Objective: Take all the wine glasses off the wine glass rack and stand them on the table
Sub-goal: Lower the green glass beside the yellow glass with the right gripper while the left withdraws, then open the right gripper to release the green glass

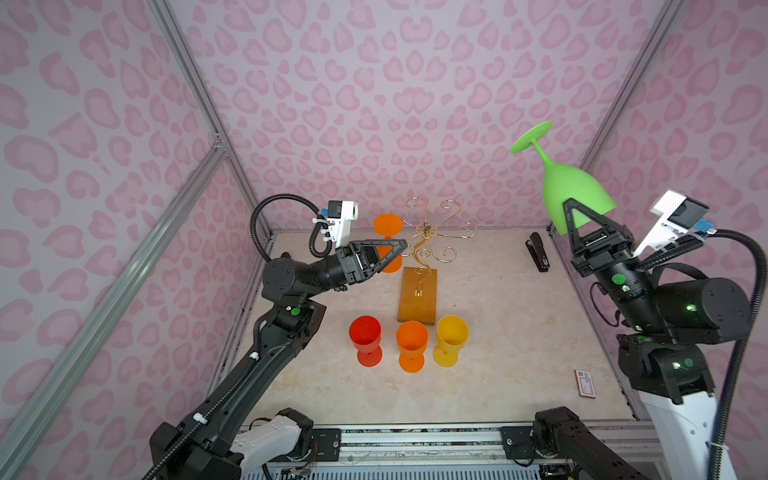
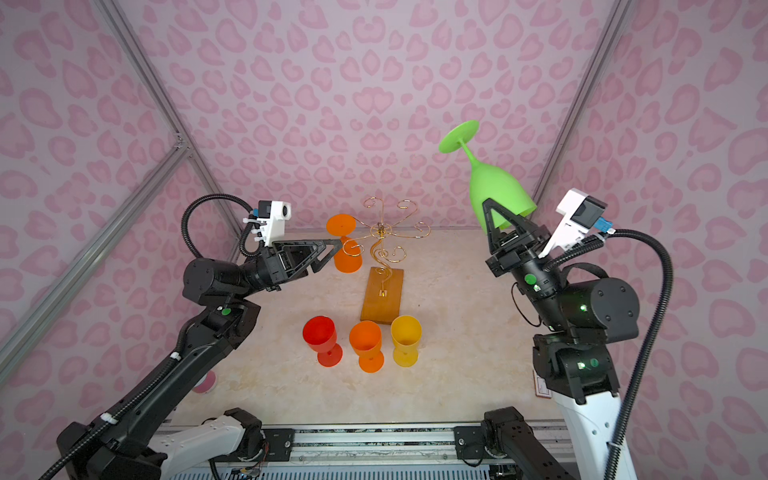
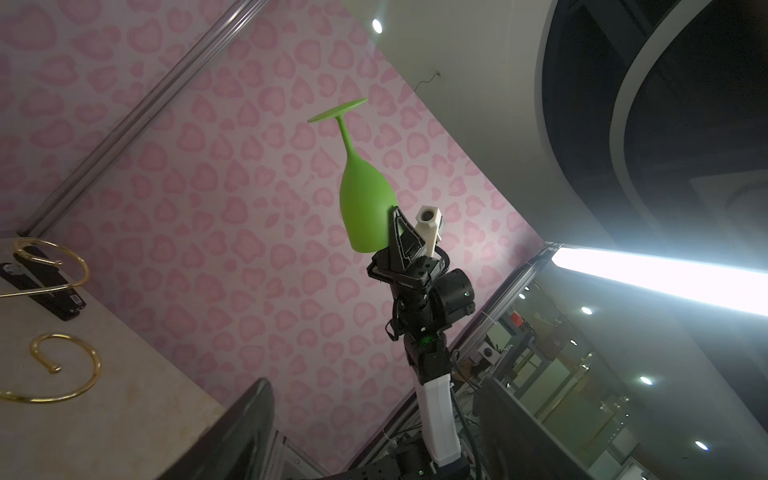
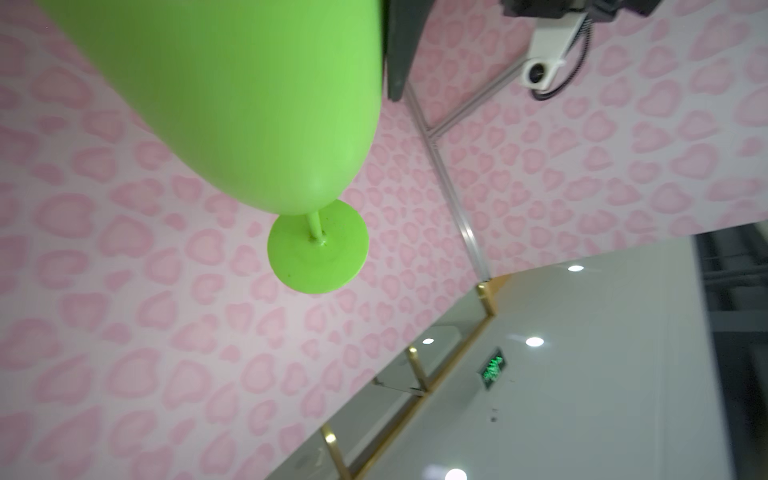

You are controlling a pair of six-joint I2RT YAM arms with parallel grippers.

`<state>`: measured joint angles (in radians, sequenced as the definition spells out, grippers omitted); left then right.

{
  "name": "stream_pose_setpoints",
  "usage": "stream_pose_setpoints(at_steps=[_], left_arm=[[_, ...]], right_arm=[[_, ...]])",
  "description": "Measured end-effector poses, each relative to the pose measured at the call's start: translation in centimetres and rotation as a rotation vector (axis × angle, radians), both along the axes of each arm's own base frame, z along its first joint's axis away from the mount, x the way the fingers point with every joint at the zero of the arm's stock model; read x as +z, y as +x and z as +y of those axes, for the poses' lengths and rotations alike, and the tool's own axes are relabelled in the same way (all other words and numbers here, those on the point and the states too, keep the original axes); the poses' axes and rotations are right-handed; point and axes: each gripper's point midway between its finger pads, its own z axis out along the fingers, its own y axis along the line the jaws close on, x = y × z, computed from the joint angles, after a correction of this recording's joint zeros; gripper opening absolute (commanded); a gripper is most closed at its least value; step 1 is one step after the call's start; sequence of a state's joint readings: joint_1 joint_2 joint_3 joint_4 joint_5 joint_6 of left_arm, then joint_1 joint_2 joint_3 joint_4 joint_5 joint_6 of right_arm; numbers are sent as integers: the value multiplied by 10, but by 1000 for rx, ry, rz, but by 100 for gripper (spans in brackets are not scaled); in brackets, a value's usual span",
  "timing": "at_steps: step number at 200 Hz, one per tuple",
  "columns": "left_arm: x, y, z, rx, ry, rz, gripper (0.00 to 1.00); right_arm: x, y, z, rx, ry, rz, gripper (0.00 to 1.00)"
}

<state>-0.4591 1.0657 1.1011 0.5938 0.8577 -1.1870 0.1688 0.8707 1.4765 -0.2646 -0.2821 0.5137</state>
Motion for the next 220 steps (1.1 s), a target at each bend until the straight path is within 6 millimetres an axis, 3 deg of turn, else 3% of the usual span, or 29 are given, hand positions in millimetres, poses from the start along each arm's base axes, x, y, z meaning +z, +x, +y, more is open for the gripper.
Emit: stream_pose_setpoints(at_steps=[19,40,57,74,94,139,179,220], left_arm=[[4,-5,9,110,57,-81,81],[3,-3,21,237,124,-138,81],[-3,1,27,310,178,-147,81],[-10,5,30,348,220,-142,81],[-16,6,33,368,250,-134,81],[-12,4,36,383,264,-145,81],[-9,3,36,383,264,-148,81],[-12,7,33,374,274,-138,81]], right_arm=[[-65,36,-23,-155,-144,274,0],[-179,63,-31,-160,-266,636,0],[-262,63,-26,-94,-318,888,0],[-309,54,-19,-34,-342,1030,0],[-334,53,-4,26,-384,1107,0],[-370,51,48,176,-543,1189,0],[-393,43,65,208,-643,1250,0],[-403,38,80,240,-718,1275,0]])
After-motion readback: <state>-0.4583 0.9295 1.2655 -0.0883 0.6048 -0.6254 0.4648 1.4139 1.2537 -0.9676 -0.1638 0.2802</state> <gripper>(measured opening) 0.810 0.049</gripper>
